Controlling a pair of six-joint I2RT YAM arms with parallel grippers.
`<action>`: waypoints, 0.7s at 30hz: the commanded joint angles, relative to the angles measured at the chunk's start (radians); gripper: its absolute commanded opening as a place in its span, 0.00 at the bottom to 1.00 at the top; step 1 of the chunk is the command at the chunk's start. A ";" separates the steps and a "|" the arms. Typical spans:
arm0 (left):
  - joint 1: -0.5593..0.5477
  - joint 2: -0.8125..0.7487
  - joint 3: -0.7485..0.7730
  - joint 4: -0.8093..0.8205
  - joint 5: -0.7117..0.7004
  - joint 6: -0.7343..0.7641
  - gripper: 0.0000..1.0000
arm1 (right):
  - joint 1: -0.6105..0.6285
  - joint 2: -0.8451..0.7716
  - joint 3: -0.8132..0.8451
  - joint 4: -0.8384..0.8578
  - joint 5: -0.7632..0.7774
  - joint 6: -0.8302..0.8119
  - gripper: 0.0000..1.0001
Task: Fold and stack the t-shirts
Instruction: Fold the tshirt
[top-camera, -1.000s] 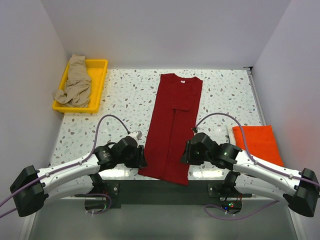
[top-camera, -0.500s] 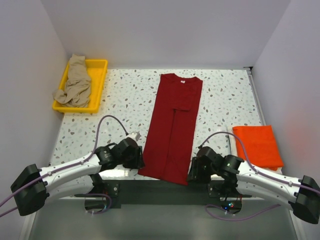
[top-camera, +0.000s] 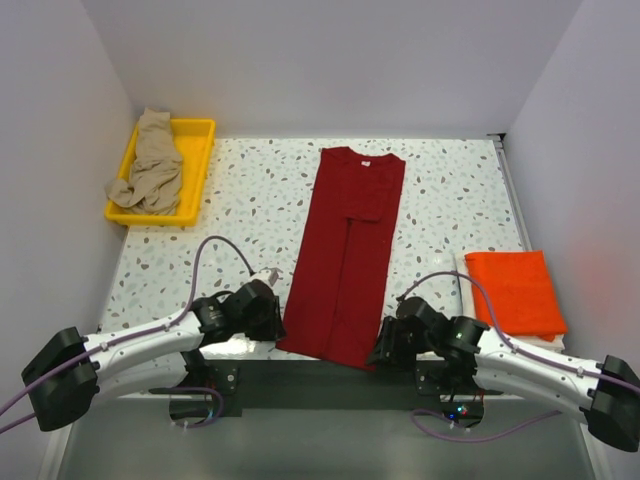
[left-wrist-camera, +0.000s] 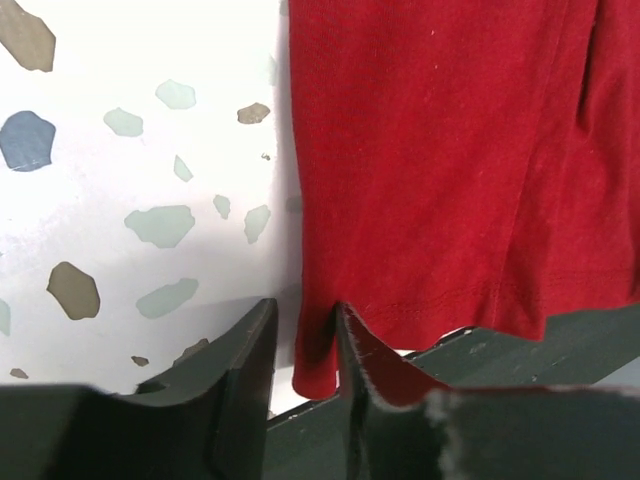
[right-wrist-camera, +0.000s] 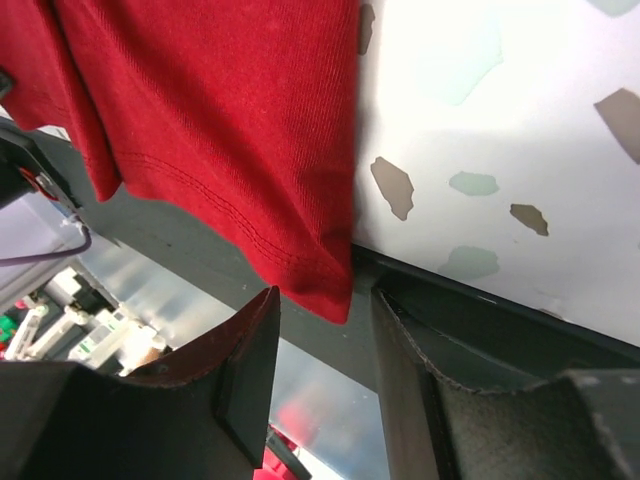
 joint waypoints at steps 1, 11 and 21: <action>0.001 0.007 -0.028 0.028 0.014 -0.017 0.33 | 0.003 0.001 -0.036 0.006 0.011 0.047 0.45; -0.008 -0.010 -0.049 0.077 0.077 -0.030 0.10 | 0.003 -0.115 -0.102 0.042 0.099 0.159 0.28; -0.064 -0.039 -0.033 0.113 0.111 -0.066 0.00 | 0.003 -0.229 0.036 -0.228 0.177 0.080 0.00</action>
